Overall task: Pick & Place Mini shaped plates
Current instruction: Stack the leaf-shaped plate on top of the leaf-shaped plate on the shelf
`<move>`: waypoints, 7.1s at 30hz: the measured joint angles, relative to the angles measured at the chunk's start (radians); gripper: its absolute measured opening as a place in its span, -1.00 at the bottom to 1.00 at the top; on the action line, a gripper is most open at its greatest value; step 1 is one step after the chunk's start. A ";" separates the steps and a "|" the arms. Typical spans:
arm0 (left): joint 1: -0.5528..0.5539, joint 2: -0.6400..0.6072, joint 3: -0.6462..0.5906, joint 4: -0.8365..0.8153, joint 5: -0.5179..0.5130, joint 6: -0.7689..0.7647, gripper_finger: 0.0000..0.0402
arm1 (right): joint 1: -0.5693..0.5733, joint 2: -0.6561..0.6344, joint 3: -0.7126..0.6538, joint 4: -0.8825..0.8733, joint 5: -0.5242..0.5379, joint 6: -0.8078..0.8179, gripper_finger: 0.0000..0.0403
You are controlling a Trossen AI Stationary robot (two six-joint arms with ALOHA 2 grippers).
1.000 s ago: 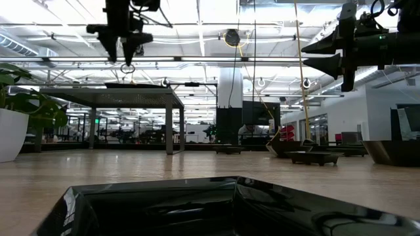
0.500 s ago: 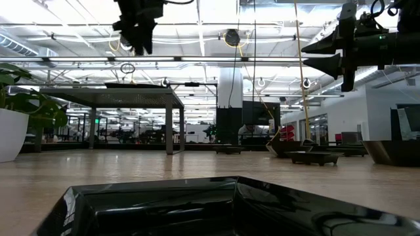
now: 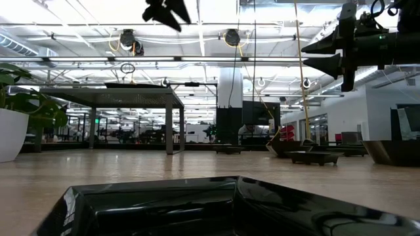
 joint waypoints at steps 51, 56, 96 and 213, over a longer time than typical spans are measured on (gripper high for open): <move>-0.258 0.000 0.000 0.374 -0.031 -0.130 0.13 | -0.002 0.000 0.000 0.094 0.025 0.679 -0.29; -0.258 0.000 0.000 0.372 -0.031 -0.121 0.13 | -0.002 0.000 0.000 0.090 0.026 0.682 -0.29; -0.251 0.000 0.000 0.374 -0.038 -0.088 0.13 | -0.069 0.026 0.484 -1.056 -0.303 -0.073 -0.14; -0.306 0.008 -0.410 0.072 0.119 0.636 0.13 | -0.085 0.194 0.874 -1.480 -0.464 -0.257 -0.29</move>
